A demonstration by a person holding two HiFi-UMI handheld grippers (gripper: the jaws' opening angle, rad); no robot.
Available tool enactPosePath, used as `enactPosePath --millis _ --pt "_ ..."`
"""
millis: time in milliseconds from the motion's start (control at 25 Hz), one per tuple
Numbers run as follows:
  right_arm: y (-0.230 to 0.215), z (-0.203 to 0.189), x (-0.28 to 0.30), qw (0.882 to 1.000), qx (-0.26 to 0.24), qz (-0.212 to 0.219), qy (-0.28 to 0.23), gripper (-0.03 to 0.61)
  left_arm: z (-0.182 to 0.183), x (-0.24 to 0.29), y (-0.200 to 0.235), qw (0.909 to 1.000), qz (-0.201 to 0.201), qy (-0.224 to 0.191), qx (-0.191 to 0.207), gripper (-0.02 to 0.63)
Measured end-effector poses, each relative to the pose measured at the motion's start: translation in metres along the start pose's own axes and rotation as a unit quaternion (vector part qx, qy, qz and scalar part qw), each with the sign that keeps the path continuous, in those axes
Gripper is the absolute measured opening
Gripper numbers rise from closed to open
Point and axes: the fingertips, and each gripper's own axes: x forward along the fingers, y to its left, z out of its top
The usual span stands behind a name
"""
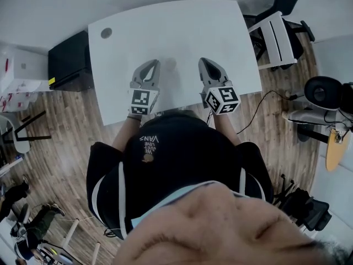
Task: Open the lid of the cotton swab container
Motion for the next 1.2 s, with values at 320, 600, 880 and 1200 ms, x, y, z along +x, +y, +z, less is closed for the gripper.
enactPosePath --millis 320,600,880,1200 --pt "-0.007 -0.008 -0.003 1.000 0.003 0.007 0.011 0.013 -0.024 0.016 -0.009 0.9998 -0.009 0.014 0.007 0.021" --pt "-0.016 -0.013 -0.006 1.000 0.004 0.004 0.019 0.013 -0.055 0.030 -0.026 0.9983 -0.032 0.050 0.000 0.023" --pt "-0.025 -0.019 -0.006 1.000 0.006 0.001 0.028 0.014 -0.086 0.038 -0.032 0.9955 -0.038 0.086 -0.001 0.028" --pt "-0.028 -0.025 -0.001 0.999 0.009 0.005 0.038 0.013 -0.108 0.043 -0.042 0.9919 -0.063 0.111 -0.006 0.171"
